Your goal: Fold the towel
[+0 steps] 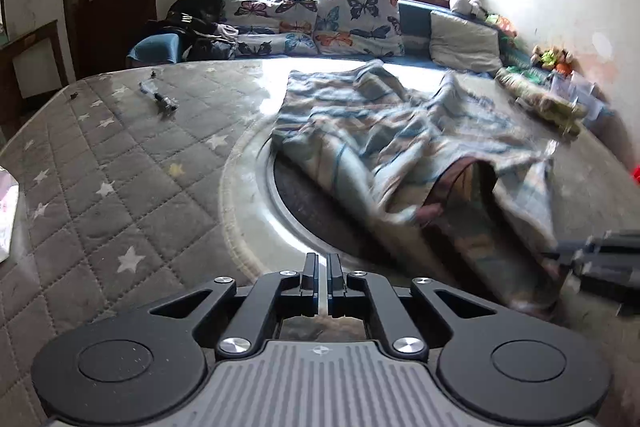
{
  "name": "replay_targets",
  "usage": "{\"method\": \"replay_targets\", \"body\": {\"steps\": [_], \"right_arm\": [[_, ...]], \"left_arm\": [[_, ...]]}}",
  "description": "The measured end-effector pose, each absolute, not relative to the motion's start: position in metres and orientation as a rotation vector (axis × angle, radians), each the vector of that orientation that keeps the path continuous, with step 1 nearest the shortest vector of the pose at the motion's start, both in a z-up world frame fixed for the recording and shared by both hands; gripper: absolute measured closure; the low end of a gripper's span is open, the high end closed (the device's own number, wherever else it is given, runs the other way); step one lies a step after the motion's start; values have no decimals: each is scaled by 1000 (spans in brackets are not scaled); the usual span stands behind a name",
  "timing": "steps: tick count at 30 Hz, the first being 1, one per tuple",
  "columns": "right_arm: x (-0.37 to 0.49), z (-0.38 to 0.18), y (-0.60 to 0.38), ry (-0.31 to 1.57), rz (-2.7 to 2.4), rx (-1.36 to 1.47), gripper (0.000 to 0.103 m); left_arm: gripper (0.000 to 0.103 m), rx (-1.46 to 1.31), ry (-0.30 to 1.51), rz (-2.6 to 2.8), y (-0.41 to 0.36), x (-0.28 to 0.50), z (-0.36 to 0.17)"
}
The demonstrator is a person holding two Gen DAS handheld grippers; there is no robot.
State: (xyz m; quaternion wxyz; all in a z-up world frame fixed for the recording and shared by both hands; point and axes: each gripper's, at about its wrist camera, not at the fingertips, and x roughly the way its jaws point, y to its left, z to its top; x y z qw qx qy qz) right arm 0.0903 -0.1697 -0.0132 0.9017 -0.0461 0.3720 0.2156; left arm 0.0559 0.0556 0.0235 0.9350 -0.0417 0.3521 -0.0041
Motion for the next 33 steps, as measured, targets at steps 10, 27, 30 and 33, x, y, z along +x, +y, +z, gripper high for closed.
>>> {"method": "replay_targets", "body": {"steps": [10,27,30,33], "right_arm": [[56,-7,-183,783,464,-131,96],[49,9,-197,794,495,-111,90],[52,16,-199,782,507,-90,88],[54,23,-198,770,529,-72,84]], "left_arm": [[59,25,679,-99,8,124,39],[87,83,716,-154,9,127,19],[83,78,689,-159,8,124,28],[65,86,677,-176,-3,127,32]]}}
